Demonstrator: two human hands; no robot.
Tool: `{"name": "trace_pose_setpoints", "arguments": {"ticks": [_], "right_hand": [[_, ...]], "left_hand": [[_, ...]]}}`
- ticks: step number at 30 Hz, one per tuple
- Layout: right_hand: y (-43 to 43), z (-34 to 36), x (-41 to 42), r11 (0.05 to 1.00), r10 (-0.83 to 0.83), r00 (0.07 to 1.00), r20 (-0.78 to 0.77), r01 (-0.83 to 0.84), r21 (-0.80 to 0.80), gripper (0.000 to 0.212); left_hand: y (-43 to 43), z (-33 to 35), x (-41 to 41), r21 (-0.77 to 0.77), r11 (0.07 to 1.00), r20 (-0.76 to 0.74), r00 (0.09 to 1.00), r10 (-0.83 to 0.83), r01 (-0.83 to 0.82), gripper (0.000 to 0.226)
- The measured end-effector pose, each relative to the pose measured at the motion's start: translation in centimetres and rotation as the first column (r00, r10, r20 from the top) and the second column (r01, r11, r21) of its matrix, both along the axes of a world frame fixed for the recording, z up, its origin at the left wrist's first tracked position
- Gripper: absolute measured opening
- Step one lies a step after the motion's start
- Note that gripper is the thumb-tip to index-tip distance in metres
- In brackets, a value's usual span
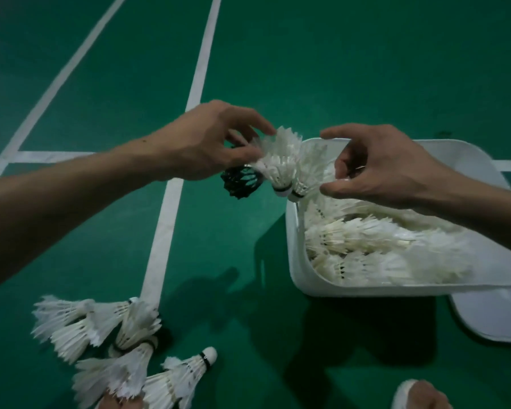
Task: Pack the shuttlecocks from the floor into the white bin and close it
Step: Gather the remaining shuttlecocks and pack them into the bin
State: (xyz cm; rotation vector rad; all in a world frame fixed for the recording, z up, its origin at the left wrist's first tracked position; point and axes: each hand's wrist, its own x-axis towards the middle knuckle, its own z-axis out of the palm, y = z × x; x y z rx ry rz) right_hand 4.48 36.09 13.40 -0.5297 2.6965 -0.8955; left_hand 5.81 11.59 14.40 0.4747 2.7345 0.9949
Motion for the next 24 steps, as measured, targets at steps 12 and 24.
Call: {"name": "trace_pose_setpoints", "arguments": {"ticks": [12,24], "right_hand": [[9.5,0.7,-0.6,0.975,-0.204,0.979,0.027,0.206,-0.078,0.058],[19.6,-3.5,1.5,0.950,-0.309,0.930,0.197,0.292,0.111,0.053]], "left_hand": [[11.0,2.1,-3.7,0.023,0.986,-0.040,0.985,-0.166,0.167,0.034],[19.1,-3.8,-4.9,-0.085,0.910,0.222,0.898,-0.379,0.405,0.038]]}}
